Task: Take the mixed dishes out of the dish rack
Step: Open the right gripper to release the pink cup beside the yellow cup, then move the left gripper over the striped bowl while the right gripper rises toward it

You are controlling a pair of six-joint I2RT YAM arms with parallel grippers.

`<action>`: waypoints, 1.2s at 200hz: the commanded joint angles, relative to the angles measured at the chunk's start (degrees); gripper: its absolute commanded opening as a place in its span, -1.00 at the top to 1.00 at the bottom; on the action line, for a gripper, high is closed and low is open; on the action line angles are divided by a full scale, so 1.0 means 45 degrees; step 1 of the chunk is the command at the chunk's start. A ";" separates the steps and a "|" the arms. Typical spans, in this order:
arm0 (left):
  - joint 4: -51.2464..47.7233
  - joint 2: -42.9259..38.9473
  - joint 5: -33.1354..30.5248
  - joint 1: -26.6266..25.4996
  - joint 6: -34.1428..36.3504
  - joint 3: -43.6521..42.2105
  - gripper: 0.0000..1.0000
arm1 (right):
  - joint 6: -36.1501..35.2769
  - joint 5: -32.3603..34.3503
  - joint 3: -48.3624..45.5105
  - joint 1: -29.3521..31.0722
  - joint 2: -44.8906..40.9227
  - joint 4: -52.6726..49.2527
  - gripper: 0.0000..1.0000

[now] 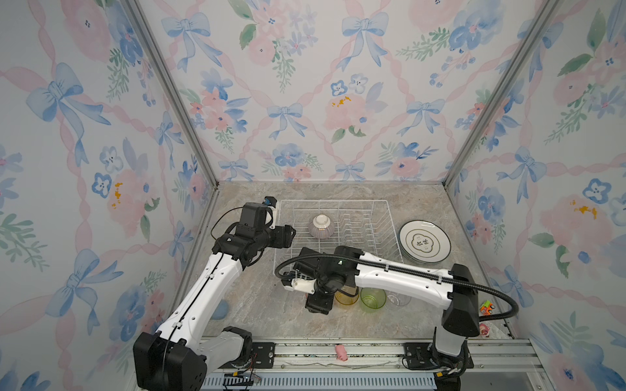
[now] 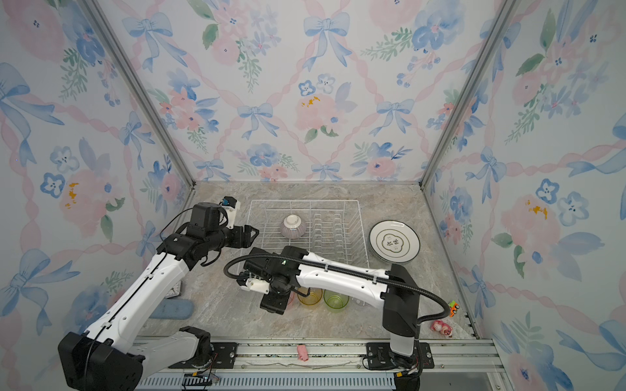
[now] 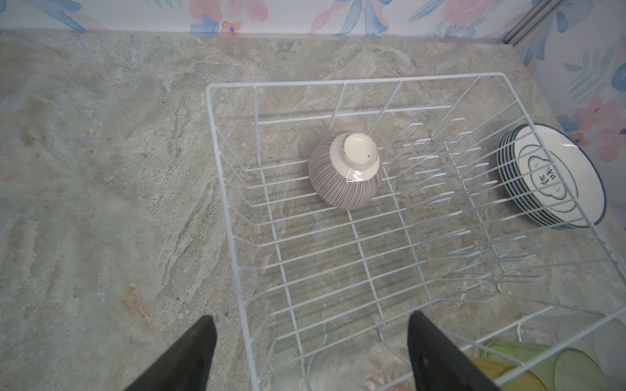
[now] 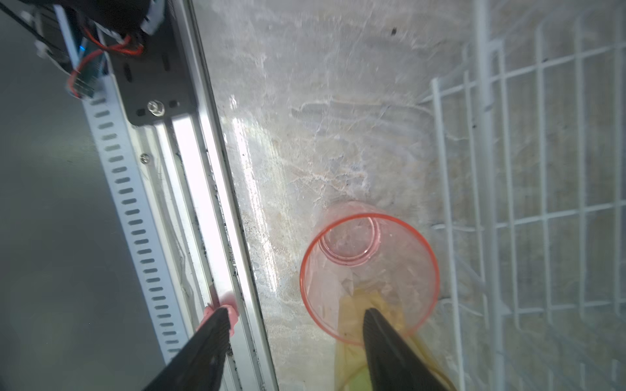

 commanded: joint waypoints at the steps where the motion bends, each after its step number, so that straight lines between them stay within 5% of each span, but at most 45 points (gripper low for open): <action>1: -0.0211 0.0723 -0.0409 -0.0614 -0.0136 0.0606 -0.63 | 0.0817 -0.0903 -0.0486 -0.1488 -0.2252 0.0638 -0.39; 42: -0.0277 0.3092 -0.1432 -0.2008 -0.0117 0.2152 -0.61 | 0.2431 -0.1288 -0.2625 -0.5551 -0.4849 0.2291 -0.42; 117: -0.1277 0.8313 -0.2615 -0.2972 0.0282 0.6556 -0.50 | 0.2802 -0.2808 -0.4597 -0.8833 -0.6315 0.3892 -0.45; 240: -0.2317 1.2675 -0.3734 -0.3070 0.0350 1.0350 -0.45 | 0.3158 -0.5081 -0.6062 -1.0933 -0.6518 0.5655 -0.45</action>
